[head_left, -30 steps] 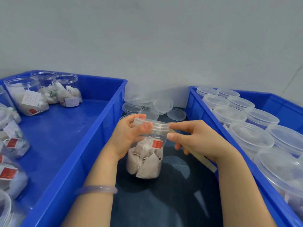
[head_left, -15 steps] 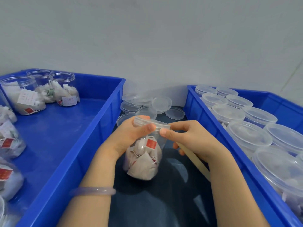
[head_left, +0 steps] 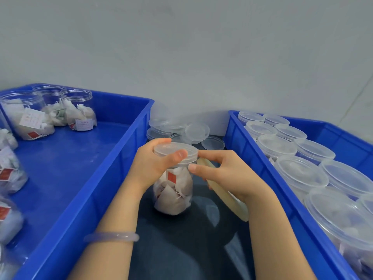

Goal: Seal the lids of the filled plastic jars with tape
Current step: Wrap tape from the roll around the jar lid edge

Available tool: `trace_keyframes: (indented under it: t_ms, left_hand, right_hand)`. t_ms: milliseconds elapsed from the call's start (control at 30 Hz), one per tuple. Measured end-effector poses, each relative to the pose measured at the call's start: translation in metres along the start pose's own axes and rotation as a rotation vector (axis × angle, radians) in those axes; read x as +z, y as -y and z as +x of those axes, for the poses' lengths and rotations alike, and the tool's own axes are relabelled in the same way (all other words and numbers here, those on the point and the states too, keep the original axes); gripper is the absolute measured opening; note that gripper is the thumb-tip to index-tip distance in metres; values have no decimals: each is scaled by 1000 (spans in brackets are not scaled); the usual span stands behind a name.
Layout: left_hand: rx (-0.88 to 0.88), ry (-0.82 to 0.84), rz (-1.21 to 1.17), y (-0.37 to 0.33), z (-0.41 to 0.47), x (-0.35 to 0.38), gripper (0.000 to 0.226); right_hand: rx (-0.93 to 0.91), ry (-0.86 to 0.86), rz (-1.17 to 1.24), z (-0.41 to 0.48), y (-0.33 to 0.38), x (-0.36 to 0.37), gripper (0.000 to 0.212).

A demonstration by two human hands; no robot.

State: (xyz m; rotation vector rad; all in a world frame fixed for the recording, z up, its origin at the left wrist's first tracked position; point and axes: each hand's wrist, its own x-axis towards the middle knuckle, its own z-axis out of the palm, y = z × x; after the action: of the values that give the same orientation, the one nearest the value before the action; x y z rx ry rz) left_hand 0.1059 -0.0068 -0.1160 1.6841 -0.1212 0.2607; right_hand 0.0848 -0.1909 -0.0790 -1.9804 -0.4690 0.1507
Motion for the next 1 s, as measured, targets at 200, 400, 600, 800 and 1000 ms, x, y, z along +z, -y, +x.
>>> trace_keyframes:
  t_ms: [200,400,600,800,1000]
  left_hand:
    - [7,123,-26,0,-2,-5,81]
    - [-41,208,2,-2,-5,-10,116]
    - [-38,131,121,-9,-2,-7,97]
    - [-17,77,-9,-6,-2,-11,109]
    - [-27,133,-47,-3,-2,-12,93]
  right_hand:
    - [-65,-46,50,-3,2,-1,25]
    - [-49,-162,68,4,-5,7,25]
    - [-42,-92,47,4,-4,2,17]
    - [-13,83,102,0,-8,-9,33]
    - [60,-39,46,2,-11,-10,29]
